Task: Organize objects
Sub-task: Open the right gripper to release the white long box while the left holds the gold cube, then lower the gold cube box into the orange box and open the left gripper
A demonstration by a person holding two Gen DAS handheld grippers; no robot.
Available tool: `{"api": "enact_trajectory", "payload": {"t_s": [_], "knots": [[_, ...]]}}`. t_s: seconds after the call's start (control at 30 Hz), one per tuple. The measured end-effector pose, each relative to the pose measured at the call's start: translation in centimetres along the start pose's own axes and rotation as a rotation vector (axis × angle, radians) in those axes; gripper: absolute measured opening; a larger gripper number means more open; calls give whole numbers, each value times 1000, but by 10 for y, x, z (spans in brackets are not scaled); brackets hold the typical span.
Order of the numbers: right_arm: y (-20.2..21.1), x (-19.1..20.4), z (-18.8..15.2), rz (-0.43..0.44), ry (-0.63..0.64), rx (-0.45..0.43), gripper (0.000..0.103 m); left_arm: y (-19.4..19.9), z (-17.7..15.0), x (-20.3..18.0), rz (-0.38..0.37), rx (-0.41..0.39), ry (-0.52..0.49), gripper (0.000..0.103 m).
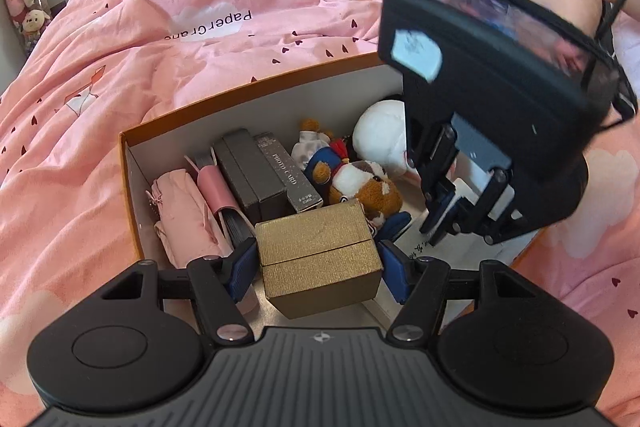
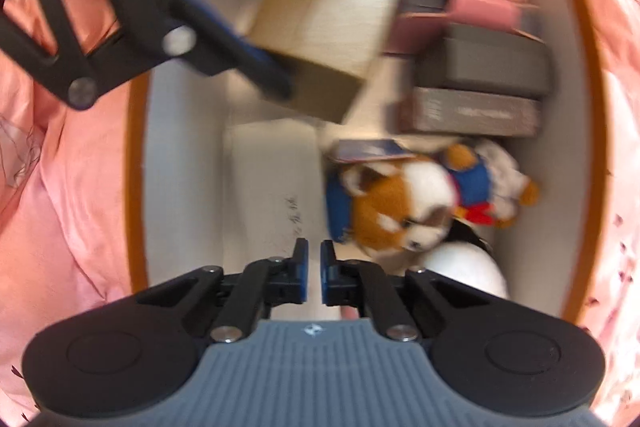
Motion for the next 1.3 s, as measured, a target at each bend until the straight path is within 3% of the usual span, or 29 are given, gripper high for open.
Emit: {"api": "enact_trajectory", "payload": {"t_s": [0.17, 0.27, 0.37, 0.5, 0.6, 0.73, 1.07, 1.3], "knots": [[0, 10, -3, -38, -24, -33, 6, -1, -2, 4, -28, 45, -21, 74], [2, 4, -11, -123, -91, -55, 7, 2, -1, 6, -41, 63, -53, 74], [-7, -3, -19, -190, -158, -18, 7, 3, 1, 8, -30, 81, -74, 74], [-20, 7, -21, -200, -143, -17, 6, -1, 6, 9, -38, 129, -91, 74], [-27, 20, -22, -135, -110, -13, 3, -8, 10, 7, -46, 176, -131, 74], [-29, 25, -25, -152, -128, -29, 3, -23, 15, 6, -86, 247, -178, 74], [-21, 36, -24, -201, -164, -78, 5, -58, 18, 6, -101, 460, -61, 74], [-22, 47, -14, -220, -158, -104, 5, -70, 15, 16, -100, 471, 82, 75]]}}
Point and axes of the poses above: each gripper's, at about its wrist camera, not at the fingertips, and y roughly against the way its jaws point, x to its left, z to its top, the point moved 2 cm from there along -y, roughly the way its jaws point, and after that the axes turned 4 degrees about z, right-handed, at the moved point
